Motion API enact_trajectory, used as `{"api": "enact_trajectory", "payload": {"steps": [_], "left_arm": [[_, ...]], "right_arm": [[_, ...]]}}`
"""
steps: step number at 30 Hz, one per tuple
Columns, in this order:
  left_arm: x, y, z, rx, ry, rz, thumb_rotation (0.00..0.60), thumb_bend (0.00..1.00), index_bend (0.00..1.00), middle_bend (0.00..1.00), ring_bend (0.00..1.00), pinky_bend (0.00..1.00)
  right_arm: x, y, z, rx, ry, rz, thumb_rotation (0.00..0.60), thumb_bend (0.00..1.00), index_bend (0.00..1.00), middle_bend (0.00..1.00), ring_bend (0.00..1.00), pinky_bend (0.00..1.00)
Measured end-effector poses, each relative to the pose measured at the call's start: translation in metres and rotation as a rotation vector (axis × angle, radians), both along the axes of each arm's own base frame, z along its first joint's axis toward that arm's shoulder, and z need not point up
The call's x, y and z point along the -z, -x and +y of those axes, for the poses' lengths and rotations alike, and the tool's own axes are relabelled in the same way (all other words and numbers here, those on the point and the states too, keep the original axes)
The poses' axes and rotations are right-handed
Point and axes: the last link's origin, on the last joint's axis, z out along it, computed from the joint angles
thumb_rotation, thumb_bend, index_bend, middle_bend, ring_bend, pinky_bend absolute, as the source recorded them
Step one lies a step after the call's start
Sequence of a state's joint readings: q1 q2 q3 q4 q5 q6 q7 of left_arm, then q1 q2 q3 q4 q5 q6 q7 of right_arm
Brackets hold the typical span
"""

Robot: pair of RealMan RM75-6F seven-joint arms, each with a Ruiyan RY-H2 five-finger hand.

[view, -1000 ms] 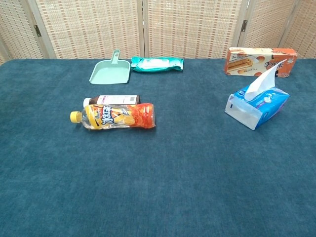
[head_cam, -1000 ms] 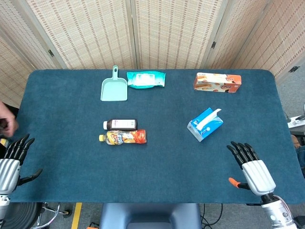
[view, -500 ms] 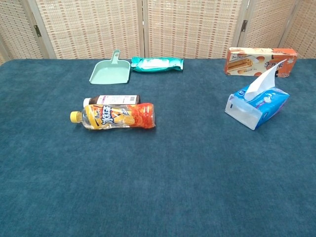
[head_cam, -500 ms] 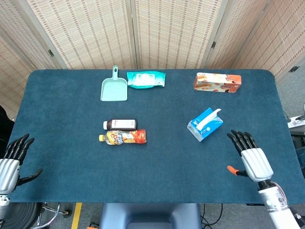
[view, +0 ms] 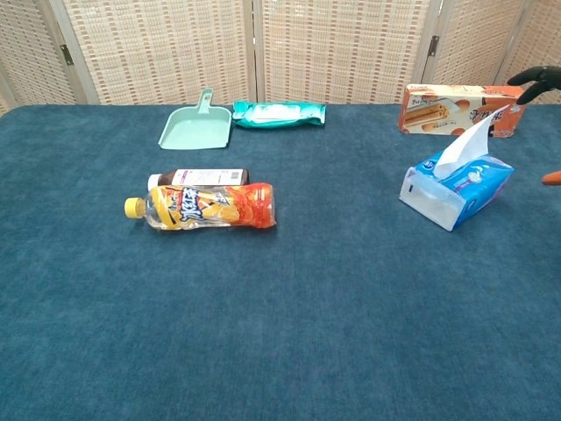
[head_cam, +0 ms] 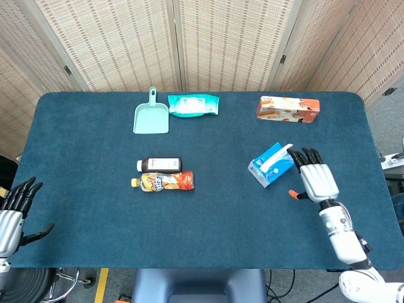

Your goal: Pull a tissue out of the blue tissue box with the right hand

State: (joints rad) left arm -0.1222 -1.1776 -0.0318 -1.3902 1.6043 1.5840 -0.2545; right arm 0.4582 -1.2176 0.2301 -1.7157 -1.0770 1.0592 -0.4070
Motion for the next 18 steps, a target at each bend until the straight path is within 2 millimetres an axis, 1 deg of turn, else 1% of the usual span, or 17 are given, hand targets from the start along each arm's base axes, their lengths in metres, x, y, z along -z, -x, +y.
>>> {"api": "enact_trajectory", "payload": {"steps": [3, 9, 18], "left_arm": [[0.000, 0.000, 0.000, 0.002, 0.001, 0.000, 0.600, 0.26, 0.00, 0.00, 0.00, 0.12], [0.000, 0.002, 0.000, -0.003, 0.003, 0.002, 0.600, 0.26, 0.00, 0.00, 0.00, 0.12], [-0.003, 0.004, -0.001, -0.011, -0.002, -0.008, 0.600, 0.26, 0.00, 0.00, 0.00, 0.12]], "right_arm": [[0.007, -0.009, -0.014, 0.015, -0.004, 0.023, 0.600, 0.06, 0.07, 0.13, 0.00, 0.00], [0.019, -0.022, -0.034, 0.051, -0.019, 0.052, 0.600, 0.06, 0.10, 0.15, 0.00, 0.00], [0.031, -0.029, -0.057, 0.134, -0.043, 0.096, 0.600, 0.07, 0.12, 0.18, 0.00, 0.00]]}}
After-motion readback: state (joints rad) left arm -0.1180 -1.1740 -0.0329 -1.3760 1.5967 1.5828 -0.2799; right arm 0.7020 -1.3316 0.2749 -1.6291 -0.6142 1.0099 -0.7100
